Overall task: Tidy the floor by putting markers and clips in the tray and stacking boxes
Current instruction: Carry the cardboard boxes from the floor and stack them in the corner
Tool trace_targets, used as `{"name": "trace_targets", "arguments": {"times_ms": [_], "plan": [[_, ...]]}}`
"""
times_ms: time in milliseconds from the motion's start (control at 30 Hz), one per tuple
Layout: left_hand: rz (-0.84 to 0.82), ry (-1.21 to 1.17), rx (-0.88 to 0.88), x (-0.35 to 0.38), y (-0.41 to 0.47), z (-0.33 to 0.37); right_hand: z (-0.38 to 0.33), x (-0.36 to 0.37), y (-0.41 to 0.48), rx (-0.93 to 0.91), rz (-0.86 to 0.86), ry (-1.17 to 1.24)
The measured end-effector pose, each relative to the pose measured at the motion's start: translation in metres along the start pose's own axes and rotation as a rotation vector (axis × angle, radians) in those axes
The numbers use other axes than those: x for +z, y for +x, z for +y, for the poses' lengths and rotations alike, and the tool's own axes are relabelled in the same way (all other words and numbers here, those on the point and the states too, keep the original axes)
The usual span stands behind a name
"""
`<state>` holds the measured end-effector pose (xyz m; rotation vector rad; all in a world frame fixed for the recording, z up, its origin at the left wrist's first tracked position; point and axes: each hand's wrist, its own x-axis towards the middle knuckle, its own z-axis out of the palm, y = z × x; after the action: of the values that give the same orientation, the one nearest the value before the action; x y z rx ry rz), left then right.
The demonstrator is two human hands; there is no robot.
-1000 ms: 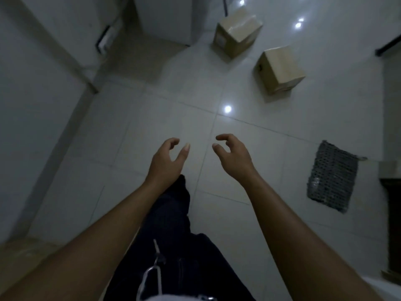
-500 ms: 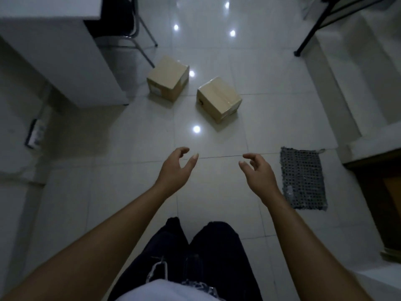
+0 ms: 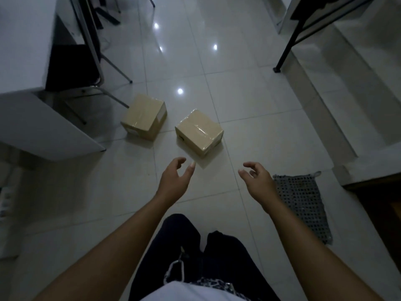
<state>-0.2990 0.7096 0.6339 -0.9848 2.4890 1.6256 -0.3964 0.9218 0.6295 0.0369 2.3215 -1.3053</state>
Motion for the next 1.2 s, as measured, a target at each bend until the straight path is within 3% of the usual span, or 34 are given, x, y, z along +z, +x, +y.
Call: {"name": "trace_targets", "arguments": {"times_ms": [567, 700, 967, 1200], "plan": [[-0.119, 0.050, -0.171, -0.003, 0.378, 0.019, -0.079, 0.087, 0.349, 0.282, 0.078, 0.178], [-0.154, 0.086, -0.191, 0.028, 0.456, -0.011, -0.044, 0.125, 0.427, 0.354, 0.059, 0.199], [-0.220, 0.122, -0.271, 0.151, 0.604, -0.161, 0.132, 0.234, 0.574, 0.547, -0.040, 0.180], [-0.139, 0.226, -0.419, 0.191, 0.686, -0.265, 0.226, 0.299, 0.624, 0.707, -0.001, 0.139]]}}
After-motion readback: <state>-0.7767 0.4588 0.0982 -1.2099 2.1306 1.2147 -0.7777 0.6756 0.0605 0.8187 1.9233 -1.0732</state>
